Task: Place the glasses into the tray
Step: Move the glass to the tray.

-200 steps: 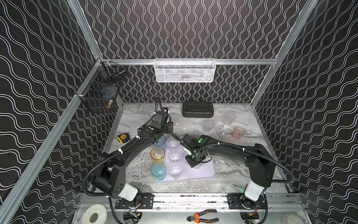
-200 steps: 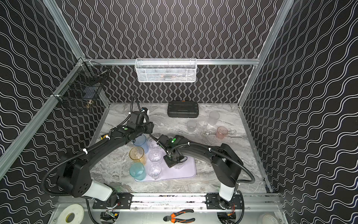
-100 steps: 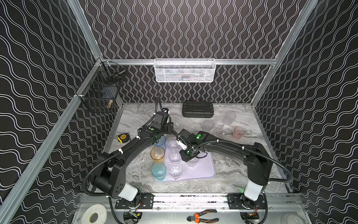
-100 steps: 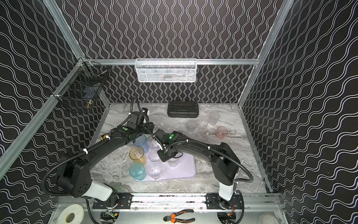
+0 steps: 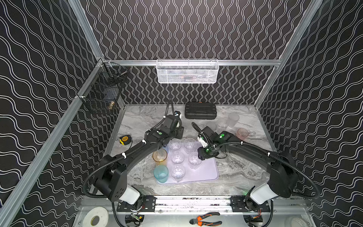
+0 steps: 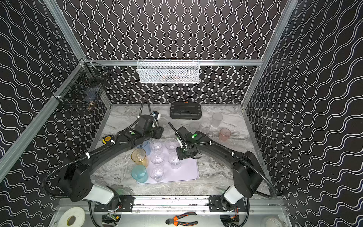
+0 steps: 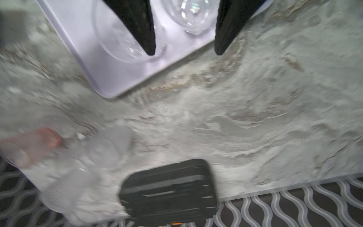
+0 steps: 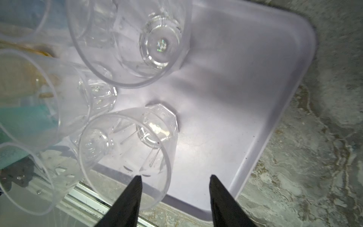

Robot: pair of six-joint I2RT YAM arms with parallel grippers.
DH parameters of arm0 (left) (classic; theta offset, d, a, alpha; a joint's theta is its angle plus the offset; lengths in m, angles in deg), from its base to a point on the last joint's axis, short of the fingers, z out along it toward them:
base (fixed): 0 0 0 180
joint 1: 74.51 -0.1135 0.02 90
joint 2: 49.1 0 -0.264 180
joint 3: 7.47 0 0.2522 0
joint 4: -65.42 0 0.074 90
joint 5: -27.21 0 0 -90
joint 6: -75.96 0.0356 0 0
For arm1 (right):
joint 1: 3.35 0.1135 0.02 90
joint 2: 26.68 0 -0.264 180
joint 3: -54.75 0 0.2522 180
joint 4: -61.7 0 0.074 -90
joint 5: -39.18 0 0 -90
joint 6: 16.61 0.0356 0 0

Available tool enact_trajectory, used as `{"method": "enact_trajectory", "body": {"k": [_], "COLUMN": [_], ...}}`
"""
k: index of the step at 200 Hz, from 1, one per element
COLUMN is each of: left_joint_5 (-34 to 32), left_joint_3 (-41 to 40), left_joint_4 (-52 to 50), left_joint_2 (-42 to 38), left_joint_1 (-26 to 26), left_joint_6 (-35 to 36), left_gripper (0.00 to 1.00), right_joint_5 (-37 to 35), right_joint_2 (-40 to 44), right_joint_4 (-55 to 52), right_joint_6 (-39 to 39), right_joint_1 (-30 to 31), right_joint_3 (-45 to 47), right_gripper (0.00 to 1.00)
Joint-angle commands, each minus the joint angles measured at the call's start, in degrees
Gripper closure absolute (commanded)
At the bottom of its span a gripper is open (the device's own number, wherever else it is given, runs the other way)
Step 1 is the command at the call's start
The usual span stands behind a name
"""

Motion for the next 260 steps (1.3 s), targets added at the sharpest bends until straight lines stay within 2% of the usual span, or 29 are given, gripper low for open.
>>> {"method": "enact_trajectory", "body": {"k": [1, 53, 121, 145, 173, 212, 242, 260], "left_joint_5": [0.43, 0.34, -1.4, -1.5, -1.8, -3.49, -5.91, -6.29], "left_joint_3": [-0.63, -6.21, -6.46, -6.65, -6.49, -5.74, -2.74, -0.24], "left_joint_4": [-0.88, -0.9, -0.55, -0.19, -0.11, -0.15, -0.75, -0.95], "left_joint_2": [-1.42, -6.07, -6.09, -5.67, -5.31, -5.43, -5.44, -4.83], "left_joint_1": [0.98, 1.63, 1.62, 1.64, 1.7, 1.6, 0.85, -0.36], "left_joint_6": [0.8, -0.47, 0.61, 0.85, 1.34, 2.57, 3.77, 3.22], "left_gripper": [0.47, 0.47, 0.47, 0.47, 0.47, 0.46, 0.45, 0.42], "right_joint_5": [1.14, -0.86, -7.97, -8.56, -8.86, -7.5, -2.19, -0.09], "right_joint_2": [-1.7, -4.47, -9.78, -10.9, -12.24, -10.26, -6.11, -4.89], "right_joint_4": [3.33, 5.79, 3.3, 3.51, 3.17, 0.8, -0.29, -0.33], "right_joint_6": [0.71, 0.47, 1.09, 1.03, 0.56, -1.06, -3.58, -4.78], "right_joint_1": [-0.15, 0.49, 3.45, 3.45, 3.45, 2.62, -2.49, -6.83], "right_joint_3": [1.1, 1.27, -5.51, -6.87, -7.25, -9.8, -12.87, -15.34], "right_gripper": [0.46, 0.72, 0.85, 0.87, 0.86, 0.68, 0.54, 0.5]}}
